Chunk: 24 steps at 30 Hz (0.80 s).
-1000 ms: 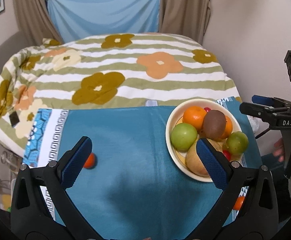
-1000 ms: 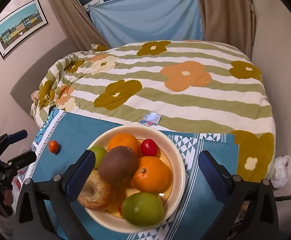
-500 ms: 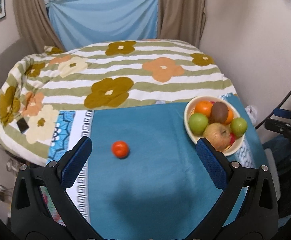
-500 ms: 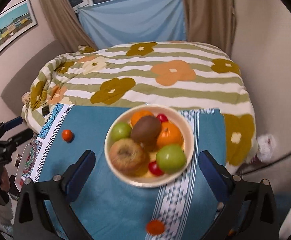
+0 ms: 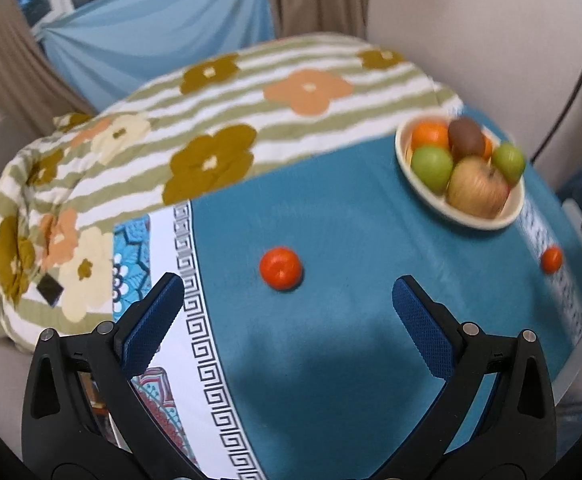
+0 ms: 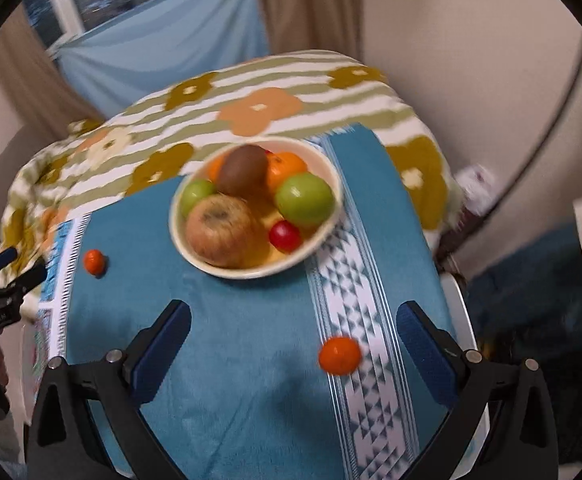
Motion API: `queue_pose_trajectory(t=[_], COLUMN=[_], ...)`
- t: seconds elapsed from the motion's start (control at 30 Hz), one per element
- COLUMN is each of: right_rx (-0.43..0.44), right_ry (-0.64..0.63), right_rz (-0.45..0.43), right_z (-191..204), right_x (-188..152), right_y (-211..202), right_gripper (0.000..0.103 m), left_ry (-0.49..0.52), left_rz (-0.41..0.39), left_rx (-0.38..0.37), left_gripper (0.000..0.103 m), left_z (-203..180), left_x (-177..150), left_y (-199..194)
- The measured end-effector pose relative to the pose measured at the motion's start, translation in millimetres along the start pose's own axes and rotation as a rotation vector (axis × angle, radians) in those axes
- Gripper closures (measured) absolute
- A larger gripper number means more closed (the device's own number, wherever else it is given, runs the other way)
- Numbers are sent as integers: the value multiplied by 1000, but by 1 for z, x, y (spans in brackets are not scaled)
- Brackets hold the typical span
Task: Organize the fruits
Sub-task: 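Move the left tool to a tangerine while the right tool approaches another tangerine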
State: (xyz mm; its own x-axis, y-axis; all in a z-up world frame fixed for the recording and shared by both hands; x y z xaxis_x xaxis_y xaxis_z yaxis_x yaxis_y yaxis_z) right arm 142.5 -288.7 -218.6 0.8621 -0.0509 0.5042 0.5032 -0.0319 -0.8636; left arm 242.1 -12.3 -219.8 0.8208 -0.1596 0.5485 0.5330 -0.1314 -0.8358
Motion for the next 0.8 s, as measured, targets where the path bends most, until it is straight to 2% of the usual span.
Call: queue_pose_trajectory(t=[0.17,0.37,0.63,0.77,0.8], right_rx=[-58,-105,-161,-178,-181], right_ry=[84,176,246,251,252], right_rz=[36,84,119,131,136], right_z=[-3,-9,-16,-19,-20], right_x=[-27,-58,-81,-83,-84], right_y=[16,37,56,62,64], right_gripper=[0,0,1,5,7], left_ry=[13,50,65,75,73], left_rz=[51,76,107,113,112], left_rx=[-63,-59,-64,-80,-86], left_gripper=[0,0,22,28,33], left_z=[8,16,20,16,15], left_x=[-12,-16,-18,-18,-17], left_y=[37,72,104,111,111])
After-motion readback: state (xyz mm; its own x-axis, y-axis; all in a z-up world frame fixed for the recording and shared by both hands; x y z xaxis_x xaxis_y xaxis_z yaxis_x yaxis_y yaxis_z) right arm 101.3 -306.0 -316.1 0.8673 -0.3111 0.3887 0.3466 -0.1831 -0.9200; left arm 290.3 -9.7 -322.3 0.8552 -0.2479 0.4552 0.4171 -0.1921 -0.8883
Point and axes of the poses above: each gripper's, at about its wrist camera, not at the fingertips, and y roughly the way its jaws point, z to its left, x to its top, the point moved 10 cm from there along y, roughly the way its jaws point, and after that the axes turned 13 degrees about -y, right-handed, at the moved point
